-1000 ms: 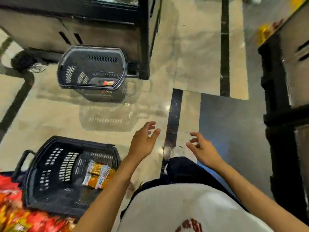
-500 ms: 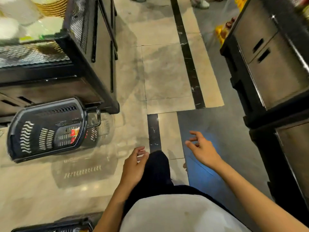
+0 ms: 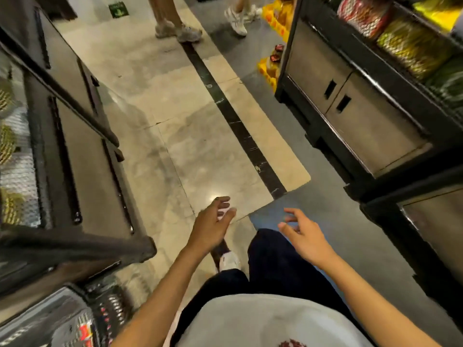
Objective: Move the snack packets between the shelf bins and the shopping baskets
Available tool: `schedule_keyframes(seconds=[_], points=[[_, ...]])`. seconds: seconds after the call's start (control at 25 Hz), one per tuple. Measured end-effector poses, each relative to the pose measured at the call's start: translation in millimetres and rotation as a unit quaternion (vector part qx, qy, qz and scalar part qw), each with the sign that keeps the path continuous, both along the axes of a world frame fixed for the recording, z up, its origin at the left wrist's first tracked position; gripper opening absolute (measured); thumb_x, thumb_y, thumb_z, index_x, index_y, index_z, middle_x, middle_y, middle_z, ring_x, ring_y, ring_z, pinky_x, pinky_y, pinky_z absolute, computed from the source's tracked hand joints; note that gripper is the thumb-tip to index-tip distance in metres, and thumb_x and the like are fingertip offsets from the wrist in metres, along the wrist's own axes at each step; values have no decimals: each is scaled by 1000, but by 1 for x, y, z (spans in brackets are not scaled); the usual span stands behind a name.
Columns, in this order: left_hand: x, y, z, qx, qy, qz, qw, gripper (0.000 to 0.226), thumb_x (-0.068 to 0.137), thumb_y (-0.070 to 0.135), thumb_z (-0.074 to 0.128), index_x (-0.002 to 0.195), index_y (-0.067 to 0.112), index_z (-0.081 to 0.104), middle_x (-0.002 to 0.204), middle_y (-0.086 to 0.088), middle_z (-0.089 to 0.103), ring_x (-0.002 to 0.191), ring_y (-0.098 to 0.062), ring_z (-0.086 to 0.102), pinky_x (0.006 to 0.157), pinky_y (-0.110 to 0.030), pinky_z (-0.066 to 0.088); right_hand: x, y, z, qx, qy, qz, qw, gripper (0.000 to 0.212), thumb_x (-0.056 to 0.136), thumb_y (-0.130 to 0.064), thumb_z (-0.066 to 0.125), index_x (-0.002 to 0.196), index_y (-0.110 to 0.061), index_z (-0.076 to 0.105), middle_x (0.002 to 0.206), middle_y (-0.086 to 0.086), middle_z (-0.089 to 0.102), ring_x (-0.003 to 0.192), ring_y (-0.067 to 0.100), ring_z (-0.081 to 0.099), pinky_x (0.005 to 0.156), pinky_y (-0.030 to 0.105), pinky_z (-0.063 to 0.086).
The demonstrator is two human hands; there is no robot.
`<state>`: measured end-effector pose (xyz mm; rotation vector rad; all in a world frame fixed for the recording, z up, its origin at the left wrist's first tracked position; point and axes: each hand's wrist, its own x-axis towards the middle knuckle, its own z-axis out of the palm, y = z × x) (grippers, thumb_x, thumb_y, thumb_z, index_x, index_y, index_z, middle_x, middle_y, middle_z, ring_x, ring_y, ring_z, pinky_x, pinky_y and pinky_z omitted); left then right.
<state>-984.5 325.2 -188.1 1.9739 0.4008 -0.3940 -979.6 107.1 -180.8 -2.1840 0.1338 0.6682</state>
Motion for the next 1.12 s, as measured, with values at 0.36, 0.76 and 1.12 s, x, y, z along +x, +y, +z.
schedule_keyframes(seconds=[0.36, 0.76, 1.12], points=[[241, -1, -16, 1, 7, -101, 995, 32, 95, 30, 53, 126, 23, 52, 123, 2, 60, 101, -11, 57, 79, -15, 41, 188, -1, -18, 4, 13, -154, 988, 41, 95, -22, 52, 134, -13, 43, 122, 3, 55, 86, 17, 55, 80, 26, 41], [464, 23, -13, -14, 9, -63, 998, 23, 96, 22, 52, 118, 24, 54, 110, 7, 60, 92, 1, 53, 66, 3, 37, 450, 4, 6, 4, -32, -222, 975, 39, 94, -21, 55, 132, -16, 46, 126, 3, 54, 90, 15, 55, 82, 26, 40], [764, -85, 35, -99, -86, -341, 931, 20, 94, 17, 54, 113, 24, 53, 108, 2, 62, 104, -12, 58, 79, -5, 41, 619, -24, 52, 33, -139, -478, 867, 34, 94, -19, 54, 127, -20, 49, 120, -5, 53, 85, -4, 54, 67, 3, 39]])
